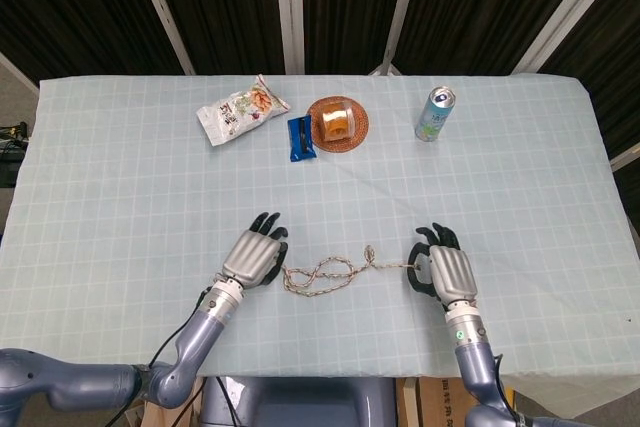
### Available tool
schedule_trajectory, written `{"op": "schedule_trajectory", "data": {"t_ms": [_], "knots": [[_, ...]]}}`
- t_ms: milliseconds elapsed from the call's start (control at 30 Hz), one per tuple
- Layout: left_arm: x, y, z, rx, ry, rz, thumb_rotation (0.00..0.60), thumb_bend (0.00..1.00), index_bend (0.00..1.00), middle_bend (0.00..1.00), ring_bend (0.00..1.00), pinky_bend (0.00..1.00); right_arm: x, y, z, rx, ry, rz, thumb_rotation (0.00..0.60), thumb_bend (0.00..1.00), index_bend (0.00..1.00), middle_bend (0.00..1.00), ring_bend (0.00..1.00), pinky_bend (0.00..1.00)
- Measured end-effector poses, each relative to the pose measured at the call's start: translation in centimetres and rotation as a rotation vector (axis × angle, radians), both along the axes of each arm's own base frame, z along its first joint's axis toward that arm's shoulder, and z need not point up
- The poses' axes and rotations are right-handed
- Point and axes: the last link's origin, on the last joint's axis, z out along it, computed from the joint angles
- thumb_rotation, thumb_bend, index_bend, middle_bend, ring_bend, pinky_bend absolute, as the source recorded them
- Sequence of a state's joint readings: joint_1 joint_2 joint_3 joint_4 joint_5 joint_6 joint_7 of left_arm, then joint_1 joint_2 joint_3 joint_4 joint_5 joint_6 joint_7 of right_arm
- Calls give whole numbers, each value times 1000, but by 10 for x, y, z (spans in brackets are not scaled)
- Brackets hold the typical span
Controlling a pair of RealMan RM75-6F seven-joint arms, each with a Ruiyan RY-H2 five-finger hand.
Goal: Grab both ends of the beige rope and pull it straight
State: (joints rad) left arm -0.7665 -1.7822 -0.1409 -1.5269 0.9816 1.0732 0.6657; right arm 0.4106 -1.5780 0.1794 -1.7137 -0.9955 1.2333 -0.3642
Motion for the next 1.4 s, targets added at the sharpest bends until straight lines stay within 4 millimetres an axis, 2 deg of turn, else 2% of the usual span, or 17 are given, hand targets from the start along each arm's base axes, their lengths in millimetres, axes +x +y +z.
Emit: {"op": "schedule_trajectory", "data": {"t_ms": [267,767,1100,1400], "knots": [[-11,10,19,48,4,16,600,549,652,254,31,3,-5,-3,12,-28,4,-6,600,484,615,208,0,0],[-37,33,95,188,-24,60,600,549,652,256,31,3,-24,-11,54,-105,43,-29,600,484,615,208,0,0],[-74,28,152,276,-44,122,600,551,652,257,31,3,-47,-14,83,-168,70,-76,600,484,615,208,0,0],[-115,14,191,344,-94,210,600,552,652,258,31,3,-67,-11,102,-209,72,-128,600,484,615,208,0,0]]}}
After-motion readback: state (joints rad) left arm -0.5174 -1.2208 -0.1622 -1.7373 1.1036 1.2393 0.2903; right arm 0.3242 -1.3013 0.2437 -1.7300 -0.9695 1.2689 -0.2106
